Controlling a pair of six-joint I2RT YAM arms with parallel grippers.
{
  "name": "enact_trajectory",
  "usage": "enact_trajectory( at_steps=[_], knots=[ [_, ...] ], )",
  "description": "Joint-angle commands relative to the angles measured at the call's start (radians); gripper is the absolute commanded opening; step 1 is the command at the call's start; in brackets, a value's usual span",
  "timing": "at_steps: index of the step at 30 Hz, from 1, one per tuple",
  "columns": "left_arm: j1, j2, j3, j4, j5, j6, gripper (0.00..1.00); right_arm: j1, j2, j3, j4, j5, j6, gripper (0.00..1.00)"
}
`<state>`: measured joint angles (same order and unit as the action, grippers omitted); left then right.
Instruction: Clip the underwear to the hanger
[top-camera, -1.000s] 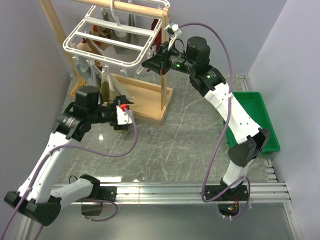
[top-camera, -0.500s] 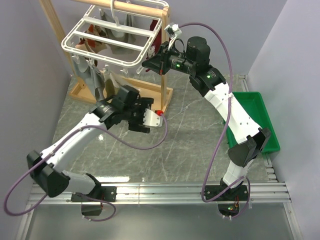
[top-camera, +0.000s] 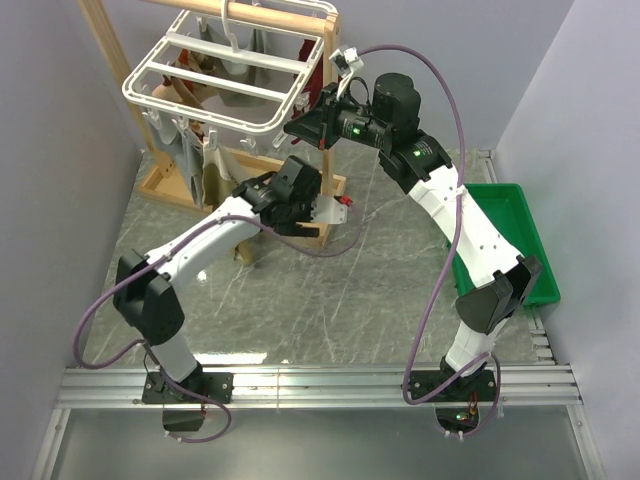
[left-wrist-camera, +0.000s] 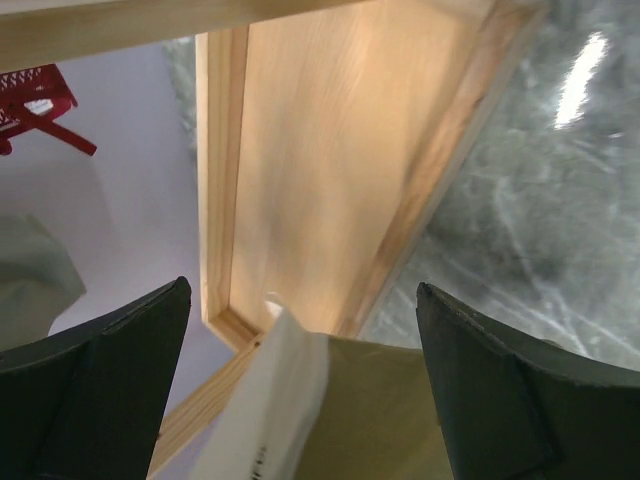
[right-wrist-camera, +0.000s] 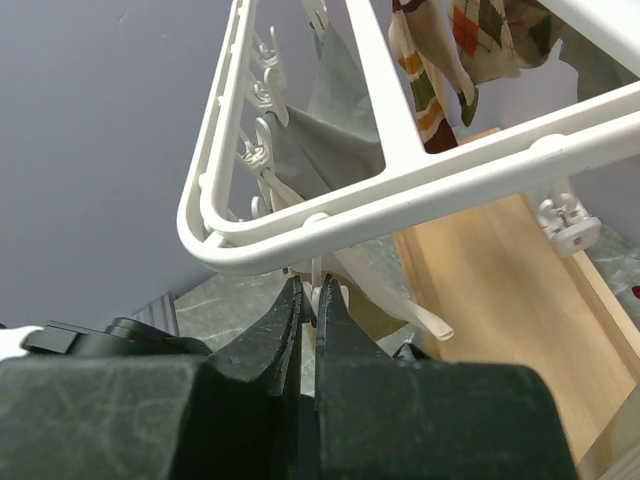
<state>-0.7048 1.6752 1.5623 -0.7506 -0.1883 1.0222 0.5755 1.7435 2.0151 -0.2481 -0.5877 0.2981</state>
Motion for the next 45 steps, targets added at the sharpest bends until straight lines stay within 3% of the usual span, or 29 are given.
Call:
enact_trajectory(
  at_steps=[1,6,18,21,25,27,28,29,36,45],
  knots=[
    [0.001,0.055,0.115,-0.039,-0.096,-0.028,0.99,0.001,-0.013,0.010,0.035,-0.015,0.004,0.00],
    [0.022,0.159,0.234,-0.196,-0.132,-0.059,0.99,0.000,-0.013,0.011,0.038,-0.020,0.004,0.00],
    [0.133,0.219,0.232,-0.179,-0.232,-0.004,0.99,0.000,-0.018,-0.003,0.046,-0.023,0.001,0.00],
    [0.133,0.212,0.228,-0.170,-0.232,0.006,0.82,-0.002,-0.018,-0.001,0.047,-0.020,0.001,0.00],
    [0.134,0.192,0.223,-0.205,-0.212,0.001,0.40,-0.003,-0.012,0.004,0.049,-0.015,0.001,0.00],
    [0.128,0.149,0.210,-0.217,-0.160,-0.004,0.26,-0.006,-0.009,0.005,0.049,-0.012,0.006,0.00],
    [0.126,0.129,0.179,-0.222,-0.133,0.006,0.09,-0.008,-0.007,0.007,0.049,-0.011,0.009,0.00],
    [0.120,0.076,0.156,-0.198,-0.097,0.015,0.00,-0.008,-0.004,0.007,0.049,-0.009,0.010,0.00],
    [0.103,-0.164,-0.056,-0.103,0.116,0.053,0.00,-0.011,0.001,0.004,0.053,0.002,0.019,0.00],
    [0.139,-0.324,-0.113,-0.037,0.355,-0.022,0.00,-0.011,0.001,0.002,0.053,0.011,0.019,0.00]
  ],
)
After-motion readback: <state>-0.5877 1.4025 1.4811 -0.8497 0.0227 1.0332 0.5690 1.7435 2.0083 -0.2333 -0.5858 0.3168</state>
